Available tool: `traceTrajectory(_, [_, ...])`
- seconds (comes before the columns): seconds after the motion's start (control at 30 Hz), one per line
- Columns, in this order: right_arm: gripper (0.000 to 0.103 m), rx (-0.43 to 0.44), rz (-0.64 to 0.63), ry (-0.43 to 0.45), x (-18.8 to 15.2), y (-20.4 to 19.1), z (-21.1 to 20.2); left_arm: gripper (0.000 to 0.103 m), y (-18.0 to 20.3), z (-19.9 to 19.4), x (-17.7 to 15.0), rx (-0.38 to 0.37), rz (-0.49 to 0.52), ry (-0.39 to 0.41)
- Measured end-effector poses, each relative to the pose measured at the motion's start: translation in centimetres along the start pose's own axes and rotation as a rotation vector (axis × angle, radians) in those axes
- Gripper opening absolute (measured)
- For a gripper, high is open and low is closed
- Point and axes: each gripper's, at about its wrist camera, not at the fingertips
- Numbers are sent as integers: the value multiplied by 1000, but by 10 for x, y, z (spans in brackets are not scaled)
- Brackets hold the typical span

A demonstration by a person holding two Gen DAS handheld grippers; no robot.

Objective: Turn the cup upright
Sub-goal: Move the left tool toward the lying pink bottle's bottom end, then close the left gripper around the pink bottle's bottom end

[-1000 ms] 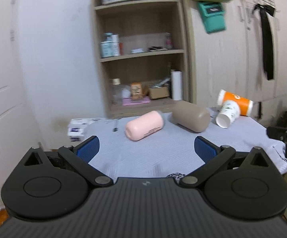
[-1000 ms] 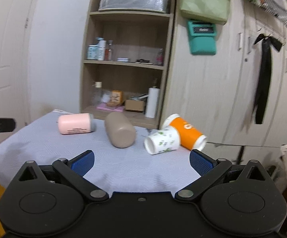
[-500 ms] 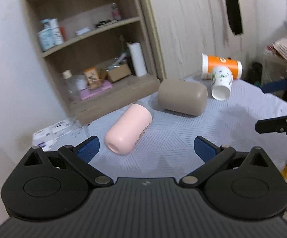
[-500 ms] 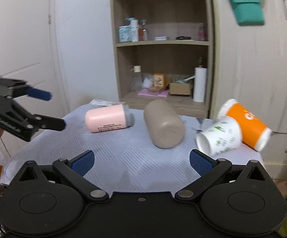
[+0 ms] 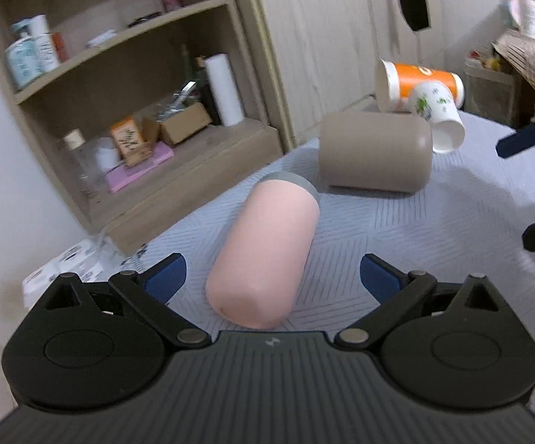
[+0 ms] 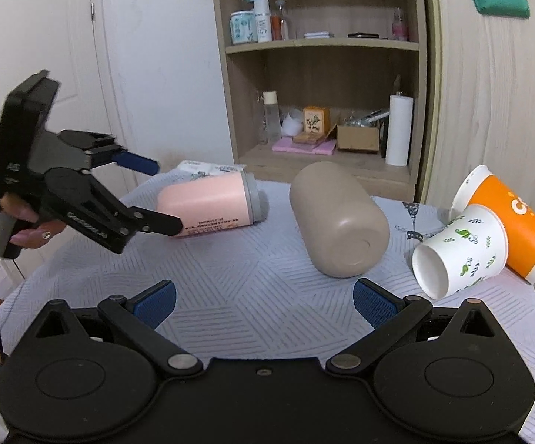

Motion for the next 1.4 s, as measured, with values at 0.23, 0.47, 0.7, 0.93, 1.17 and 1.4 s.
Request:
traceTrajectory(0.23, [103,-23,13,-30,4,0,9,102,-4,34,0,-42,46,-26])
traceTrajectory(0.47, [103,-48,29,-57,3,1,15,99,-10,50,-6,-72,49,-23])
traceTrajectory(0.7, [103,-28,31,-88,1,-1,14,63,-7,41,-5,-35,-118,-57])
traceTrajectory(0.93, [103,-22,51,-71,-2,0,4,62,4,14,-2,-40,-195,-77])
traceTrajectory(1.17, [103,-12,64,-65,-13,-1,-11,61,27,-18,-3,-42,-237,-124])
traceTrajectory(1.4, [103,4,90,-68,-27,1,-26,61,59,-46,-4,22,-246,-151])
Point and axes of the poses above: each gripper's, at about its wrist camera, not at the fingertips, and z roughly the way its jaws point, y to its right, x to its top, and after that the axes turned 10 degrees about x, right-handed
